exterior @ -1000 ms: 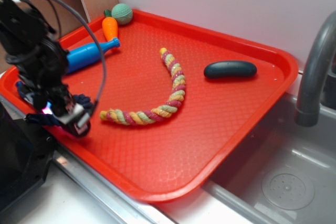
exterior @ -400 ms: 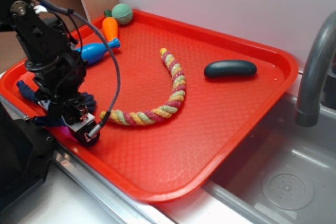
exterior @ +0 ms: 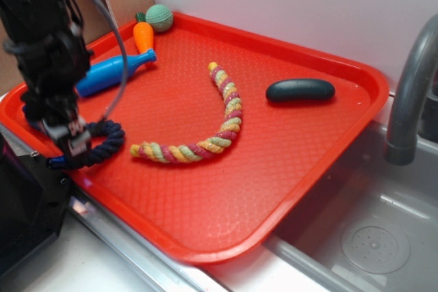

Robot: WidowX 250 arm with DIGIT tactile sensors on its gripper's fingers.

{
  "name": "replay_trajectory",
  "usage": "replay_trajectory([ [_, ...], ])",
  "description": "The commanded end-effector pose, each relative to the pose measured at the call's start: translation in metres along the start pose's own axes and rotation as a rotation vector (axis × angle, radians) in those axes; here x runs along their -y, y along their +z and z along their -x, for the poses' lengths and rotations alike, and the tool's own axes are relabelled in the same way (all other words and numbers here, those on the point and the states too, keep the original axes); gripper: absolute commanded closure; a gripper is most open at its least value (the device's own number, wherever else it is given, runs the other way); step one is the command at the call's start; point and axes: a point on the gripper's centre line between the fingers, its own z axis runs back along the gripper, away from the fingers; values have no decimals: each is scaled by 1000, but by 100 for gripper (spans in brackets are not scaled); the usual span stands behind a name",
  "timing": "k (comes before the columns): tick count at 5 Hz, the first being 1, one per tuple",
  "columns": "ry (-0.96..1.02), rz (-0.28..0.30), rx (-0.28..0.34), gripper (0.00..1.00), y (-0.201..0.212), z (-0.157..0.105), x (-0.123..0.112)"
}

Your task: Grab the blue rope.

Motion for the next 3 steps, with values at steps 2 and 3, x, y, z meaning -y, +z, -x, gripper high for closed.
replay_trajectory([
  [2, -5, -15, 71, 0, 67, -47, 8],
  [3, -16, -26, 4, 0, 41, -34, 12],
])
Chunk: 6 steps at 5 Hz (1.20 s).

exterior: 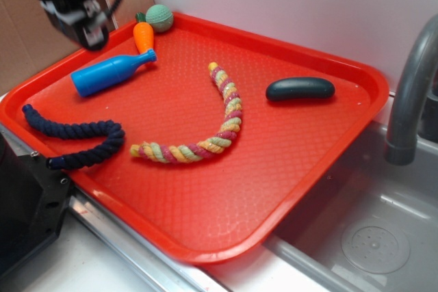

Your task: Grab the blue rope.

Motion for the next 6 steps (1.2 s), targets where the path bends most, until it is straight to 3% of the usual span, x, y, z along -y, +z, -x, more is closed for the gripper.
replay_trajectory([
  [1, -50, -28, -103, 0, -59, 49, 9],
  [4, -106, 1, -101, 0, -106, 55, 18],
  [5, -106, 4, -104, 28, -107, 56, 18],
  [6, -87, 4, -112, 100, -106, 56, 18],
])
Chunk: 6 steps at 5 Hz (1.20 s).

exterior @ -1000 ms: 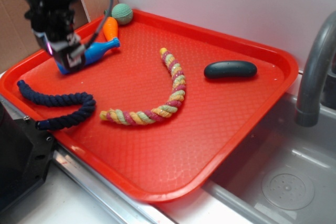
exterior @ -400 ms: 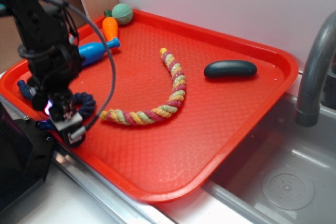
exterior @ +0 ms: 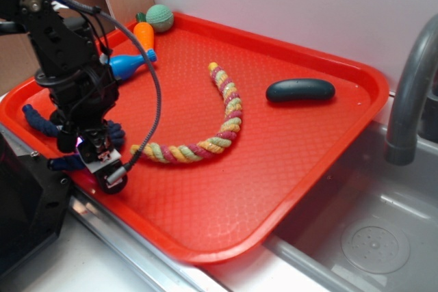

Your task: Grab the blue rope.

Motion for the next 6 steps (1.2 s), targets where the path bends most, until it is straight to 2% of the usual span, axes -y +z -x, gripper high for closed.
replay_trajectory([
  [1, -12, -7, -42, 100, -2, 10, 3],
  [2, 8, -37, -26, 100, 20, 8, -1],
  [3, 22, -85, 103, 100, 72, -37, 0],
  [4, 82, -116, 183, 100, 128, -71, -11],
  [5, 150, -172, 192, 100, 179, -72, -23],
  [6, 222, -169, 228, 100, 229, -60, -28],
])
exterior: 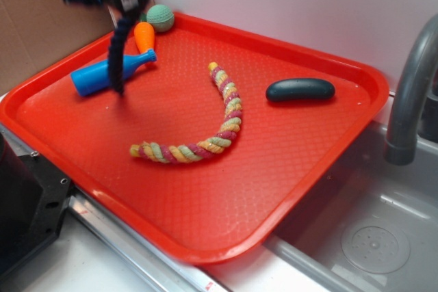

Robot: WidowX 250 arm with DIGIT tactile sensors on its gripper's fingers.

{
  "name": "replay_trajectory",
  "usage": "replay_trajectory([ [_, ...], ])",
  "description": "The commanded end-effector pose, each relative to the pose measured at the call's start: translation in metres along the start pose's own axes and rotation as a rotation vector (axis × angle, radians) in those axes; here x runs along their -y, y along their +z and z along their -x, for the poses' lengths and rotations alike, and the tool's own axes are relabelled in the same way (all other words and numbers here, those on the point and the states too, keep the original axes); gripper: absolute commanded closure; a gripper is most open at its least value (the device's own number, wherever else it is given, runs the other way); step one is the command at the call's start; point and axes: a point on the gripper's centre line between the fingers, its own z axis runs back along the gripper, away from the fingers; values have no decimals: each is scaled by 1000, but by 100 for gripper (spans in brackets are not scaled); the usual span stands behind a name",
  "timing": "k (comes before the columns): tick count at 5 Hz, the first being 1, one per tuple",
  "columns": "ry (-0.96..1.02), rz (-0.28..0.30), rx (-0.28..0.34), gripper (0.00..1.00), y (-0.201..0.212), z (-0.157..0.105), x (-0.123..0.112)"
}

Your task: Grab the blue rope.

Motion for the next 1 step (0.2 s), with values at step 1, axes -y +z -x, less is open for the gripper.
replay_trajectory([
  [1, 133, 2, 109, 100, 95, 16, -26],
])
